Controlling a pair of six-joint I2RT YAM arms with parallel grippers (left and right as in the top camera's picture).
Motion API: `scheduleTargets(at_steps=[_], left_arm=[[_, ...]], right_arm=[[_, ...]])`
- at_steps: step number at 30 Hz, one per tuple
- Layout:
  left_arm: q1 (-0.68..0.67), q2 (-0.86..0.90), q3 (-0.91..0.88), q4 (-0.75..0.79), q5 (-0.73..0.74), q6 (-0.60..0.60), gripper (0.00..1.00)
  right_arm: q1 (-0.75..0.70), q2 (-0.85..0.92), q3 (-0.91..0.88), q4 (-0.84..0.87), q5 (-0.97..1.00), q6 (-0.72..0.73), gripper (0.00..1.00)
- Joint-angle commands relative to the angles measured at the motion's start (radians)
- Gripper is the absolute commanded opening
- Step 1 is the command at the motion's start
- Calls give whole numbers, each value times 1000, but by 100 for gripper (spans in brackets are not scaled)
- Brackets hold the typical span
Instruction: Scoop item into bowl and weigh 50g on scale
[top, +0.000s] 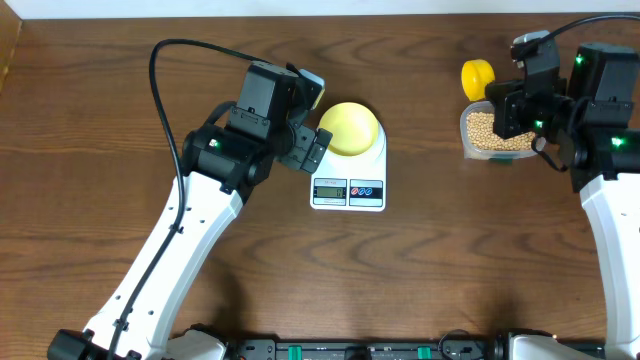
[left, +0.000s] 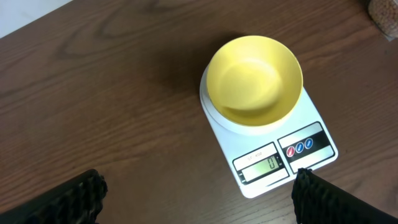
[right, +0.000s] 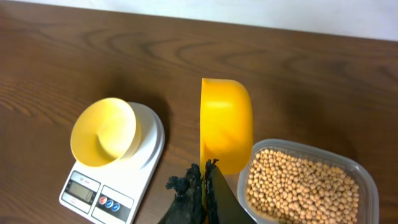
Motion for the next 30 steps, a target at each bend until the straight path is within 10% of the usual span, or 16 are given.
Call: scheduleTargets(at_steps=[1,30], left_arm=[[3,-1,20,0,-2,-9,98],[3,-1,20,0,-2,-9,98]], right_arm=[[-2,3,18,-28,-8,-15,1],[-4,3,18,10,72,-56,1]])
